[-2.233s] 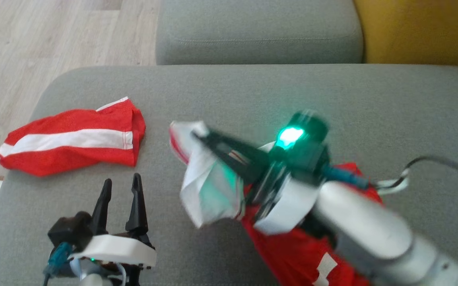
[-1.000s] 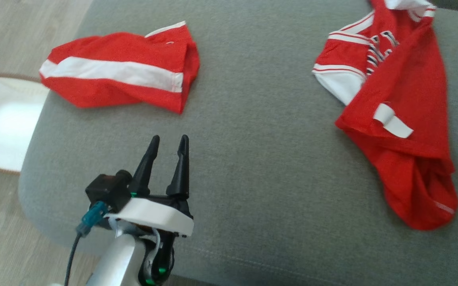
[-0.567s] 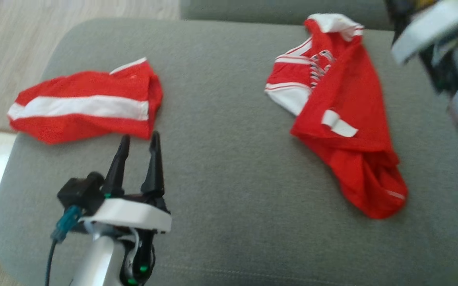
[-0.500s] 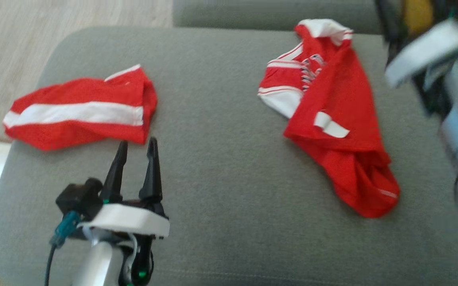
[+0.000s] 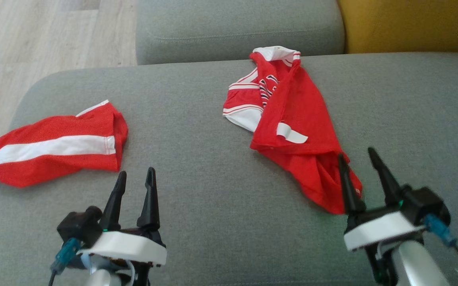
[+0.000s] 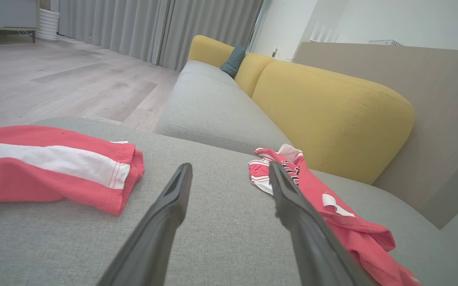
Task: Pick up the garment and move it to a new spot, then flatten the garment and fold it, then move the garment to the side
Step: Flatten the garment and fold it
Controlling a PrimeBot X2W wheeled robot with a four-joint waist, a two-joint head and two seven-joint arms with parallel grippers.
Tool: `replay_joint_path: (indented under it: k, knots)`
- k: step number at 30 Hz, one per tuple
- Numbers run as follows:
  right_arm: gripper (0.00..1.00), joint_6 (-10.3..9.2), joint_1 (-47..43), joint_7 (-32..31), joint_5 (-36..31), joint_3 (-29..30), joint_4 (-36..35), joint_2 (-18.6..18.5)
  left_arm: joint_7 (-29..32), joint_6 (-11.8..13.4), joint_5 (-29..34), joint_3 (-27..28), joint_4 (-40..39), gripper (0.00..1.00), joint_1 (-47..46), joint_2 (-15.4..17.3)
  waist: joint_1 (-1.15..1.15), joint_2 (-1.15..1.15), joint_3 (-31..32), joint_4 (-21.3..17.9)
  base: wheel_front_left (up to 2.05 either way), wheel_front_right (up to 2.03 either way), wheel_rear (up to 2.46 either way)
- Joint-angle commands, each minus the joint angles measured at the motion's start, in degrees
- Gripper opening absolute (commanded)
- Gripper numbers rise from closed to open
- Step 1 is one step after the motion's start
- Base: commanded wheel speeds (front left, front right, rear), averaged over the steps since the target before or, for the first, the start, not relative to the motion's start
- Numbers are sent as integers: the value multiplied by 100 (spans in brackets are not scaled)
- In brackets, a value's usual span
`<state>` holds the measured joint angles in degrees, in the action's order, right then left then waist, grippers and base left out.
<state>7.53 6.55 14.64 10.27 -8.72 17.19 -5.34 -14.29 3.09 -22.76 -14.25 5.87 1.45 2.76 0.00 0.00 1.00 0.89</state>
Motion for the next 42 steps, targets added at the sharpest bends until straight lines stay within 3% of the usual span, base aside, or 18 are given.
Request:
replay_joint_path:
  k: [1, 10, 19, 26, 42]
  knots:
    - [100, -4, 169, 35, -118, -99, -301, 55, -71, -15, 19, 172, -190, 100, -207, 11, 0, 0, -15, -25, 0, 0, 0]
    - [100, -4, -255, 31, -273, -184, -650, 242, -71, -24, 27, 169, -164, 100, -217, 11, 0, 0, -90, -165, 0, 0, 0]
    - [100, -4, -164, -48, -466, -258, -568, 245, -71, -33, 32, 59, -148, 100, -278, 11, 0, 0, -182, -15, 0, 0, 0]
    - [100, -4, 299, -397, -1017, -337, 69, 246, -71, -44, -2, -52, -93, 100, -411, 11, 0, 0, -431, 317, 0, 0, 0]
    - [100, -4, 1557, -476, -2672, -139, 1754, 29, -71, -12, -153, -291, -32, 100, -658, 11, 0, 0, -855, 961, 0, 0, 0]
